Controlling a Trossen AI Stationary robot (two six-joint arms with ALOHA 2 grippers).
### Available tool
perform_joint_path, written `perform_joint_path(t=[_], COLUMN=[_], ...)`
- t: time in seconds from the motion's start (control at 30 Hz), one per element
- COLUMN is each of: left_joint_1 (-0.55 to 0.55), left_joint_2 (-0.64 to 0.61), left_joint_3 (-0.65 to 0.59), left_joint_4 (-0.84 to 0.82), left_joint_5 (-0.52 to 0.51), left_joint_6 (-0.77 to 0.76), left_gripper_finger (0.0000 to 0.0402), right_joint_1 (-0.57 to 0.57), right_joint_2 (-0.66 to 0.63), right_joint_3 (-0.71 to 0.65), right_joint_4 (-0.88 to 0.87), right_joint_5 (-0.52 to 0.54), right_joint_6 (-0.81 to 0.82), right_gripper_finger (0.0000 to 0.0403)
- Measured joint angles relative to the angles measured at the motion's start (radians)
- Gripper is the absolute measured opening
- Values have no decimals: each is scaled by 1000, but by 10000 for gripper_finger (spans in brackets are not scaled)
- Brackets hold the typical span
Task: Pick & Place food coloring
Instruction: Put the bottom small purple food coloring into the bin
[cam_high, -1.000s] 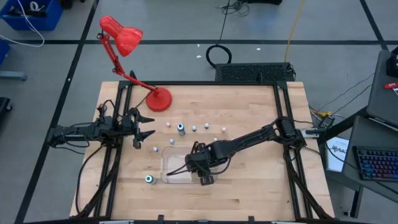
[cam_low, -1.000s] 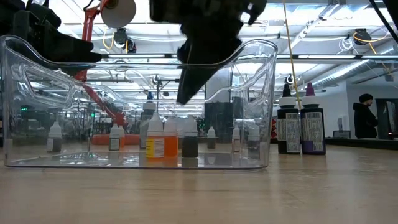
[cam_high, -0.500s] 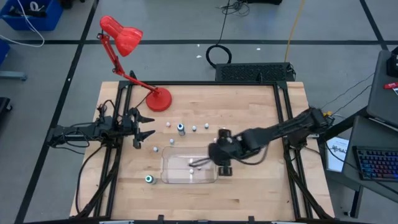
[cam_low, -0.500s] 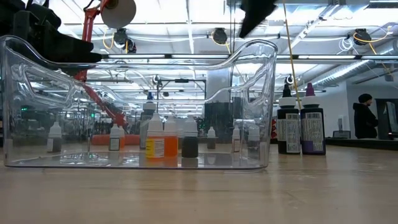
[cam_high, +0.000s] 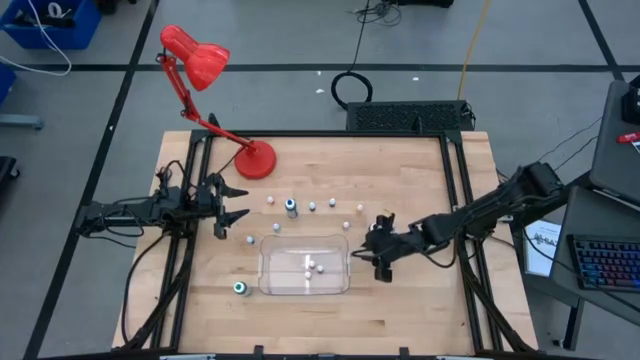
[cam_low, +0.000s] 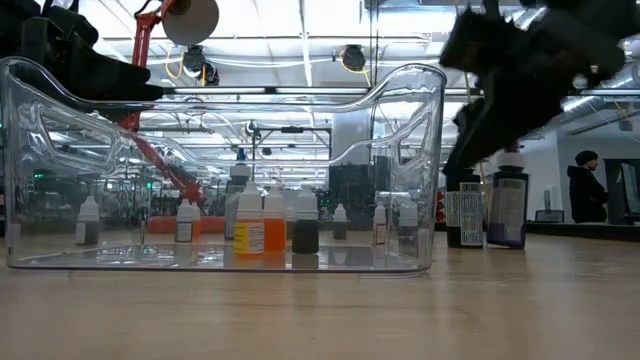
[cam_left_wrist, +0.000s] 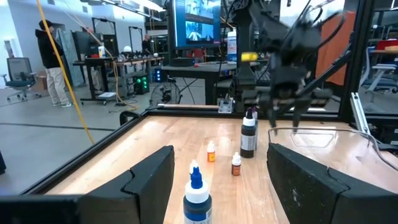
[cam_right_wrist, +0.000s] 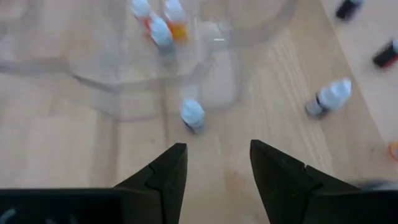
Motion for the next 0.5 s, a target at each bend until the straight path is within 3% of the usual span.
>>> perform_joint_path(t=[0.13,0.5], left_joint_1=[0,0], left_joint_2=[0,0], left_joint_3=[0,0], left_joint_4=[0,0], left_joint_5=[0,0], left_joint_6=[0,0], left_gripper_finger=[257,257], right_joint_1=[-8,-4], right_joint_2=[14,32], right_joint_3=[-52,-32], right_joint_4=[128,189], right_joint_5=[1,0], right_joint_6=[-55,-211], right_gripper_finger=[163,162])
